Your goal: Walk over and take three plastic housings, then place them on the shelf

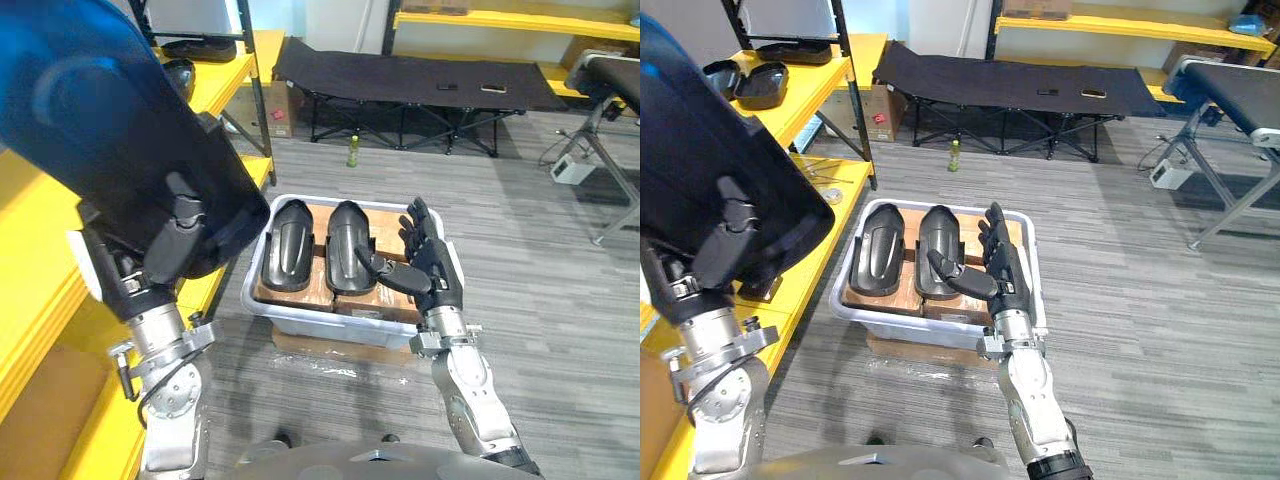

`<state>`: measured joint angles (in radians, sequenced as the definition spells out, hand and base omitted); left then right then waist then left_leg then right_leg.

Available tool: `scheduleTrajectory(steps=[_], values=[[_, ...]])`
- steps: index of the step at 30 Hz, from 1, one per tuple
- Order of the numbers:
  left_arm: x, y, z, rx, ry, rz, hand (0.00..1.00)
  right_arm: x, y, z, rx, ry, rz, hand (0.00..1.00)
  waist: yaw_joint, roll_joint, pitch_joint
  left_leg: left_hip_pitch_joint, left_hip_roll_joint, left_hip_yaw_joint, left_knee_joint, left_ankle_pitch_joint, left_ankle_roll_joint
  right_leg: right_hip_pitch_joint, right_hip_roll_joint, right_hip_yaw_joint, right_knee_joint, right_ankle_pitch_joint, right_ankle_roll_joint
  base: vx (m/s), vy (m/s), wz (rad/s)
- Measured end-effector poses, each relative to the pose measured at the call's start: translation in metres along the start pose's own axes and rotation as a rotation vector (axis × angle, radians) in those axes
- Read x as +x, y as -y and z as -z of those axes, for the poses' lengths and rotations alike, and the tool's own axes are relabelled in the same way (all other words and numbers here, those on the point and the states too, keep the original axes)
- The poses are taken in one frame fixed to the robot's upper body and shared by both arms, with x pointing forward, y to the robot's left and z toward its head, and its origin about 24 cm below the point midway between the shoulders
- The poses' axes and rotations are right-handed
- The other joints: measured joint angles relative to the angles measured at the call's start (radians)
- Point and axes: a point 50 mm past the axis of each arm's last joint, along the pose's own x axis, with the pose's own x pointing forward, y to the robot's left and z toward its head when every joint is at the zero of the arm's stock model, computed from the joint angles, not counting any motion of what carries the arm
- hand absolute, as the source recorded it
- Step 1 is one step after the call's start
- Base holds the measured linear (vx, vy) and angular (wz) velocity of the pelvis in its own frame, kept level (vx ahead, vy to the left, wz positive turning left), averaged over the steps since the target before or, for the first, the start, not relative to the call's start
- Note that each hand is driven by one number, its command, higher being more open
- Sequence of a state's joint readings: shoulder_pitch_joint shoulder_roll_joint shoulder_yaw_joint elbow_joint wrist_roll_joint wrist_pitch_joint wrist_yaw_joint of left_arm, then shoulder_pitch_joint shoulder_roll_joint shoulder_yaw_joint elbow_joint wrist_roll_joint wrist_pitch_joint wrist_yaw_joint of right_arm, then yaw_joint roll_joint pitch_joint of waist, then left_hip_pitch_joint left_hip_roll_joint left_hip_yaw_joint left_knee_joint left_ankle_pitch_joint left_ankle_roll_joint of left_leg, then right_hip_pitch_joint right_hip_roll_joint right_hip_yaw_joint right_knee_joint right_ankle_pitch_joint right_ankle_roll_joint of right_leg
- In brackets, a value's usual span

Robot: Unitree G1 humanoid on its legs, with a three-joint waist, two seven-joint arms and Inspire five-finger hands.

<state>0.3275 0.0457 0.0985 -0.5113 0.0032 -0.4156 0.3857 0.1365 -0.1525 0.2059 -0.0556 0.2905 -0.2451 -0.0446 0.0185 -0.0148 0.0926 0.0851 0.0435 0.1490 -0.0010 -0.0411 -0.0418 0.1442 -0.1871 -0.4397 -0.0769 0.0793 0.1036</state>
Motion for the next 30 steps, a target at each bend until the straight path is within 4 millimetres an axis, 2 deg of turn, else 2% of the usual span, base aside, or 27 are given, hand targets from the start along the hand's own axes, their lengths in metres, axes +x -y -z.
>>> scheduleTrajectory(steps=[2, 4, 6, 7, 8, 13, 16, 17, 18, 19, 20, 22, 25, 27, 29, 30], values=[[0.001, -0.002, -0.007, 0.011, 0.031, 0.005, 0.00, 0.002, -0.002, -0.001, 0.000, -0.002, -0.025, 1.00, 0.024, -0.001, 0.002, -0.012, -0.004, -0.042, 0.002, 0.004, 0.001, 0.014, -0.001, -0.043, 0.000, -0.003, 0.001, 0.00, -0.007, 0.61], [0.000, -0.013, -0.014, 0.069, 0.052, -0.002, 0.00, 0.009, -0.009, -0.002, 0.001, -0.004, -0.075, 1.00, 0.054, -0.007, 0.005, -0.030, -0.010, -0.091, 0.006, 0.012, 0.000, 0.028, -0.002, -0.093, 0.000, -0.012, 0.006, 0.00, -0.016, 0.64], [-0.002, -0.019, -0.016, 0.096, 0.047, 0.002, 0.00, 0.012, -0.014, -0.004, 0.002, -0.002, -0.103, 1.00, 0.070, -0.010, 0.008, -0.044, -0.014, -0.123, 0.013, 0.016, 0.000, 0.036, -0.002, -0.120, 0.000, -0.014, 0.007, 0.01, -0.015, 0.56], [-0.004, -0.024, -0.017, 0.103, 0.039, 0.008, 0.00, 0.016, -0.017, -0.006, 0.000, 0.007, -0.126, 1.00, 0.091, -0.011, 0.017, -0.045, -0.016, -0.141, 0.015, 0.018, 0.000, 0.046, -0.002, -0.140, 0.000, -0.014, 0.007, 0.00, -0.006, 0.52], [-0.007, -0.029, -0.017, 0.065, 0.022, 0.023, 0.00, 0.022, -0.022, -0.009, -0.002, 0.017, -0.152, 1.00, 0.108, -0.015, 0.021, -0.047, -0.019, -0.153, 0.015, 0.020, 0.000, 0.051, -0.002, -0.151, 0.001, -0.015, 0.006, -0.01, 0.001, 0.38], [-0.014, -0.037, -0.018, -0.038, -0.007, 0.041, 0.00, 0.034, -0.037, -0.017, 0.006, 0.056, -0.220, 1.00, 0.146, -0.032, 0.028, -0.067, -0.028, -0.195, 0.023, 0.028, 0.002, 0.051, -0.010, -0.181, 0.026, -0.032, 0.001, 0.00, 0.015, 0.29], [-0.013, -0.034, -0.019, -0.041, 0.001, 0.091, 0.00, 0.033, -0.038, -0.014, 0.002, 0.038, -0.250, 1.00, 0.136, -0.029, 0.039, -0.105, -0.035, -0.220, 0.068, 0.028, 0.002, 0.057, -0.018, -0.221, 0.060, -0.050, -0.003, -0.03, 0.022, 0.48], [-0.012, -0.032, -0.019, -0.044, 0.008, 0.121, 0.00, 0.032, -0.037, -0.012, -0.002, 0.027, -0.251, 1.00, 0.120, -0.027, 0.042, -0.127, -0.034, -0.202, 0.072, 0.017, -0.004, 0.065, -0.022, -0.256, 0.063, -0.056, 0.003, -0.08, 0.029, 0.75], [-0.011, -0.031, -0.019, -0.044, 0.014, 0.139, 0.00, 0.032, -0.036, -0.011, -0.002, 0.019, -0.247, 1.00, 0.112, -0.028, 0.046, -0.135, -0.019, -0.148, 0.076, -0.006, 0.014, 0.073, -0.025, -0.283, 0.063, -0.059, 0.009, -0.10, 0.026, 1.11], [-0.009, -0.027, -0.020, -0.060, 0.029, 0.187, 0.00, 0.029, -0.030, -0.011, -0.018, 0.013, -0.228, 1.00, 0.089, -0.019, 0.054, -0.157, 0.022, -0.025, 0.101, -0.004, 0.014, 0.084, -0.024, -0.335, 0.070, -0.060, 0.009, -0.07, 0.034, 1.24], [-0.007, -0.021, -0.021, -0.093, 0.050, 0.239, 0.00, 0.026, -0.021, -0.009, -0.029, 0.001, -0.197, 1.00, 0.077, -0.004, 0.060, -0.172, 0.047, 0.043, 0.109, 0.015, 0.010, 0.085, -0.031, -0.367, 0.090, -0.073, 0.011, -0.06, 0.051, 1.29], [-0.005, -0.014, -0.024, -0.126, 0.089, 0.282, 0.00, 0.022, -0.009, -0.006, -0.034, -0.015, -0.149, 1.00, 0.082, 0.012, 0.072, -0.178, 0.035, 0.032, 0.092, 0.058, 0.009, 0.080, -0.048, -0.367, 0.108, -0.085, 0.019, -0.03, 0.106, 0.63], [-0.005, -0.017, -0.025, -0.113, 0.097, 0.261, 0.00, 0.021, -0.017, -0.003, 0.054, -0.025, -0.180, 1.00, 0.088, 0.022, 0.080, -0.144, 0.019, 0.069, 0.054, 0.071, 0.016, 0.069, -0.081, -0.335, 0.141, -0.085, 0.019, -0.01, 0.129, -0.23], [-0.004, -0.015, -0.025, -0.113, 0.101, 0.274, 0.00, 0.021, -0.027, -0.003, 0.156, -0.012, -0.214, 1.00, 0.076, 0.022, 0.079, -0.128, 0.004, 0.084, 0.028, 0.067, 0.019, 0.062, -0.104, -0.321, 0.165, -0.096, 0.006, -0.01, 0.104, -0.12], [-0.003, -0.006, -0.026, -0.139, 0.112, 0.342, 0.00, 0.021, -0.032, -0.006, 0.185, 0.015, -0.224, 1.00, 0.054, 0.020, 0.079, -0.148, -0.011, 0.056, 0.013, 0.077, 0.033, 0.033, -0.110, -0.271, 0.191, -0.131, -0.043, -0.01, 0.073, 0.35], [-0.001, -0.002, -0.026, -0.150, 0.119, 0.368, 0.00, 0.021, -0.033, -0.007, 0.189, 0.025, -0.222, 1.00, 0.051, 0.019, 0.079, -0.155, -0.016, 0.042, 0.009, 0.081, 0.035, 0.027, -0.109, -0.257, 0.193, -0.137, -0.047, 0.00, 0.059, 0.62]])
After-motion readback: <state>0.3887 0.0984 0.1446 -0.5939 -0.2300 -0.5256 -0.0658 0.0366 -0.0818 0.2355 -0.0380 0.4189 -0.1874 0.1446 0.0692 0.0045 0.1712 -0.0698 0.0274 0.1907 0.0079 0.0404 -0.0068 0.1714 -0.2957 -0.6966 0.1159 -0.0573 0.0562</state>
